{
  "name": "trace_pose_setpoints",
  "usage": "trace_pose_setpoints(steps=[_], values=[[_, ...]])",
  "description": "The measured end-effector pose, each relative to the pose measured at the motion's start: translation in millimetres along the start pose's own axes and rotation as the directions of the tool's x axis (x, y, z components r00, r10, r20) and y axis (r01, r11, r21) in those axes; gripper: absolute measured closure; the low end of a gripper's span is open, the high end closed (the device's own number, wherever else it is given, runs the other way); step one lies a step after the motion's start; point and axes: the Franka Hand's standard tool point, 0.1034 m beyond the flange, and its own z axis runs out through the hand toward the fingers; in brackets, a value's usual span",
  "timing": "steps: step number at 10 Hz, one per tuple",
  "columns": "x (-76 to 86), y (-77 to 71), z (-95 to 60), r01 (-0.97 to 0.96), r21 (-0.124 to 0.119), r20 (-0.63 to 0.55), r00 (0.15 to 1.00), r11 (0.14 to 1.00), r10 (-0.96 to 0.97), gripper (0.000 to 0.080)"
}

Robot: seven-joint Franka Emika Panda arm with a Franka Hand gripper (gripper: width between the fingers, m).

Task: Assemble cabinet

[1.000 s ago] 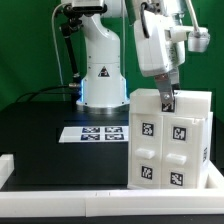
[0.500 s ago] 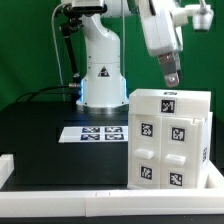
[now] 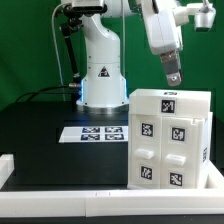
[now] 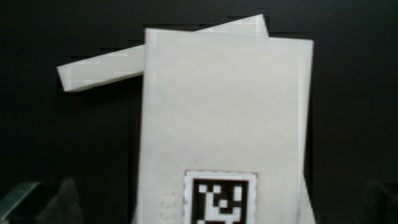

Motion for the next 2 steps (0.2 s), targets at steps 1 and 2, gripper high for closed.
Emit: trace_pose_setpoints(steps=[1,2], values=[[-0.2,0.1,0.1,0.005,0.0,0.0,1.0,1.0,-0.005,0.0002],[-0.5,0.2,0.1,0.009,0.0,0.0,1.0,1.0,-0.009,0.0002]])
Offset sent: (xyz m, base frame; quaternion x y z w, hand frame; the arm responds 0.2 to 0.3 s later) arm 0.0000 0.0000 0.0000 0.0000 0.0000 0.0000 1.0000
